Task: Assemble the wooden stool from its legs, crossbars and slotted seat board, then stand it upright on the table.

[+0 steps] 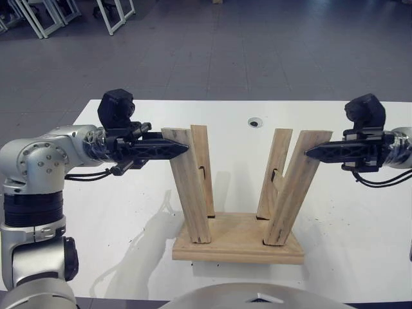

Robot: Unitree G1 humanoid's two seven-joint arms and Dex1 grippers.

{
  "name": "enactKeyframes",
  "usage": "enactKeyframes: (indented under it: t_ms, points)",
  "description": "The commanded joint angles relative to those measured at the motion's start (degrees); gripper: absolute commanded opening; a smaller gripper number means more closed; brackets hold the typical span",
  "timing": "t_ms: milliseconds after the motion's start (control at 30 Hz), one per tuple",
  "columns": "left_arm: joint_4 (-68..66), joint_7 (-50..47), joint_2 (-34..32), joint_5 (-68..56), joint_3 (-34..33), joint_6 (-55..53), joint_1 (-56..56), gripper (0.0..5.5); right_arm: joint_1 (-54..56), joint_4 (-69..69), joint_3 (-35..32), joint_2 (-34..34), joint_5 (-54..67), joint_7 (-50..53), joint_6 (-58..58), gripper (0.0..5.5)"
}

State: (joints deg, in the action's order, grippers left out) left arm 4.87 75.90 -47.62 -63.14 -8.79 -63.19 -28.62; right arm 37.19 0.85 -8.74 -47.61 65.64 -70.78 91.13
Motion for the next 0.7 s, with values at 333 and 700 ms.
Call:
enactKeyframes:
  t_ms: [333, 700]
  points:
    - [-28.9, -4.7, 8.5, 18.2, 4.1, 13.6, -10.7, 3.32, 6.8, 22.5, 8.4, 6.6, -14.3, 3.4, -12.7, 3.55]
    - [-25.3, -2.8, 5.7, 16.4, -4.4, 12.0, -3.6, 3.99, 3.5, 36.3, 9.1, -2.1, -28.5, -7.5, -29.2, 3.71]
